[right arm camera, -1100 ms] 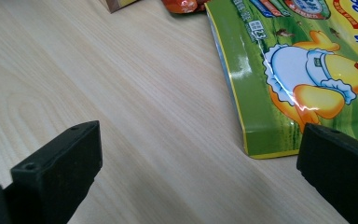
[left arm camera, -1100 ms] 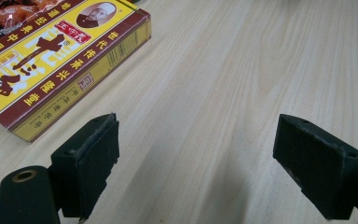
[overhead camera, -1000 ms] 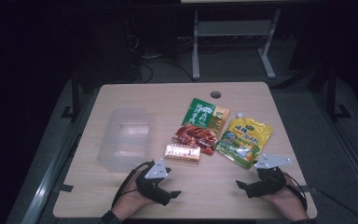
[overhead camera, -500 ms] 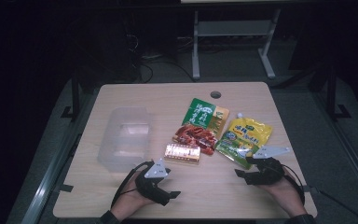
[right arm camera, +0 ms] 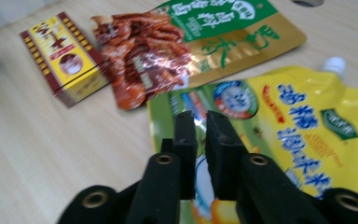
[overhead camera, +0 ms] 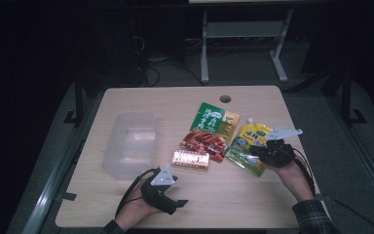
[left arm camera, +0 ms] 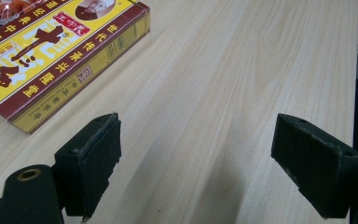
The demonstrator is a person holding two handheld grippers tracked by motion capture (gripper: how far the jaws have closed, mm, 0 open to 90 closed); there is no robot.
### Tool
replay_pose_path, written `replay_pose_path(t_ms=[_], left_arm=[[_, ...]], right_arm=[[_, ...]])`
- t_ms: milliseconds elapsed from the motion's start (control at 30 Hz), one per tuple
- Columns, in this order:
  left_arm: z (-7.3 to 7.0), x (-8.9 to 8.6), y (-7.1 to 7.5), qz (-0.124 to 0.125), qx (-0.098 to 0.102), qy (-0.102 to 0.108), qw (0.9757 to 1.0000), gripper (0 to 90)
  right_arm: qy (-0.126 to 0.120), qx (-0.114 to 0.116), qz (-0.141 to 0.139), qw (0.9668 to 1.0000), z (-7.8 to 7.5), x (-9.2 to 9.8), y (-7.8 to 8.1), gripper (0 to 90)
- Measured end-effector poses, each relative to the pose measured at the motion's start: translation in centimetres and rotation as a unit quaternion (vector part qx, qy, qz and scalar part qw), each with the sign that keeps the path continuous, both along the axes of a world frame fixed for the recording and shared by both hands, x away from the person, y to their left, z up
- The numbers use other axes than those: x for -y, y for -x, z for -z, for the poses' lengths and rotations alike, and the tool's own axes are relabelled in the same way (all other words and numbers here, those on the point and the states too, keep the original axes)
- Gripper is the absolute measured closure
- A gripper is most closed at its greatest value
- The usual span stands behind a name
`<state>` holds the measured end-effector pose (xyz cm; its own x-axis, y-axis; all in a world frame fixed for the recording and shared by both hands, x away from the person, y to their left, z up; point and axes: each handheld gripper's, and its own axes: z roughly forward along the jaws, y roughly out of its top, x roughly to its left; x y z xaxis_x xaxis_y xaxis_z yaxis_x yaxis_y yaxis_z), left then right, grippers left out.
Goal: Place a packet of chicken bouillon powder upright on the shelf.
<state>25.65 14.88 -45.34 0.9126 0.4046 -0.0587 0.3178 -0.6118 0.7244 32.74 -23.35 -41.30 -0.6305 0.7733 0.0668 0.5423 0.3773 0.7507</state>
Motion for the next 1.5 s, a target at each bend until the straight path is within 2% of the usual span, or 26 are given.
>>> replay_pose_path(t_ms=[100, 367, 400, 433, 467, 533, 700, 733, 800, 900, 933, 967, 1000, 1033, 1067, 1167, 1200, 1233, 1300, 1500], left_arm=[[0.0, 0.0, 0.0, 0.0, -0.001, 0.0, 1.0, 15.9], [-0.1, 0.0, 0.0, 0.002, -0.005, -0.001, 1.0, 15.9], [-0.1, 0.0, 0.0, 0.002, -0.005, -0.001, 1.0, 15.9], [-0.1, 0.0, 0.0, 0.003, -0.006, -0.002, 1.0, 15.9], [-0.1, 0.0, 0.0, 0.004, -0.006, -0.003, 1.0, 15.9], [-0.1, 0.0, 0.0, 0.006, -0.007, -0.003, 1.0, 15.9], [-0.2, 0.0, 0.0, 0.005, -0.007, -0.003, 1.0, 15.9], [-0.1, 0.0, 0.0, 0.006, -0.007, -0.003, 0.9999, 15.9], [-0.1, 0.0, 0.0, 0.008, -0.007, -0.004, 0.9999, 15.9], [-0.1, 0.1, 0.0, 0.008, -0.007, -0.005, 0.9999, 15.9], [-0.1, 0.1, 0.0, 0.008, -0.008, -0.005, 0.9999, 15.9], [-0.1, 0.1, 0.1, 0.008, -0.008, -0.006, 0.9999, 15.9], [-0.2, 0.1, 0.1, 0.009, -0.007, -0.005, 0.9999, 15.9], [-0.2, 0.1, 0.1, 0.009, -0.007, -0.005, 0.9999, 15.9], [-0.2, 0.1, 0.1, 0.008, -0.008, -0.003, 0.9999, 16.0], [-0.3, 0.1, 0.1, 0.01, -0.007, -0.003, 0.9999, 16.0], [-0.2, 0.1, 0.1, 0.009, -0.008, -0.004, 0.9999, 16.0], [-0.2, 0.1, 0.1, 0.009, -0.008, -0.004, 0.9999, 16.0], [-0.2, 0.2, 0.2, 0.01, -0.009, -0.004, 0.9999, 16.0], [-0.1, 0.2, 0.3, 0.013, -0.01, -0.004, 0.9999, 16.0]], right_arm=[[0.002, 0.0, 0.005, 1.0, -0.2, 0.1, -0.8, 89.7], [0.005, 0.001, 0.023, 0.9997, -0.7, 0.4, -3.8, 89.9], [0.009, 0.0, 0.028, 0.9996, -0.7, 0.4, -4.6, 89.9], [0.009, 0.0, 0.028, 0.9996, -0.7, 0.4, -4.6, 89.9], [0.009, 0.005, 0.03, 0.9995, -0.7, 0.5, -5.4, 89.9], [0.007, 0.006, 0.032, 0.9994, -0.7, 0.6, -5.9, 89.9], [0.016, 0.003, 0.054, 0.9984, -1.2, 1.2, -8.1, 89.9], [0.012, 0.004, 0.063, 0.9979, -1.2, 1.6, -9.0, 89.9], [0.02, 0.003, 0.076, 0.9969, -1.2, 2.0, -9.9, 89.9], [0.014, 0.004, 0.09, 0.9959, -1.0, 2.5, -10.7, 90.0], [0.023, -0.003, 0.109, 0.9938, -0.6, 3.1, -11.6, 90.0], [0.023, -0.003, 0.109, 0.9938, -0.6, 3.1, -11.6, 90.0], [0.025, -0.011, 0.123, 0.992, 0.0, 3.6, -12.5, 90.0], [0.025, -0.011, 0.123, 0.992, 0.0, 3.6, -12.5, 90.0], [0.029, -0.015, 0.136, 0.9901, 0.6, 4.0, -13.1, 90.0], [0.034, -0.018, 0.148, 0.9883, 1.3, 4.2, -13.6, 90.0], [0.039, -0.028, 0.149, 0.9877, 2.1, 4.3, -14.1, 90.0], [0.039, -0.028, 0.149, 0.9877, 2.1, 4.3, -14.1, 90.0], [0.055, -0.032, 0.151, 0.9864, 2.9, 4.1, -14.5, 90.0], [0.065, -0.041, 0.156, 0.9847, 4.2, 3.7, -15.3, 90.0]])
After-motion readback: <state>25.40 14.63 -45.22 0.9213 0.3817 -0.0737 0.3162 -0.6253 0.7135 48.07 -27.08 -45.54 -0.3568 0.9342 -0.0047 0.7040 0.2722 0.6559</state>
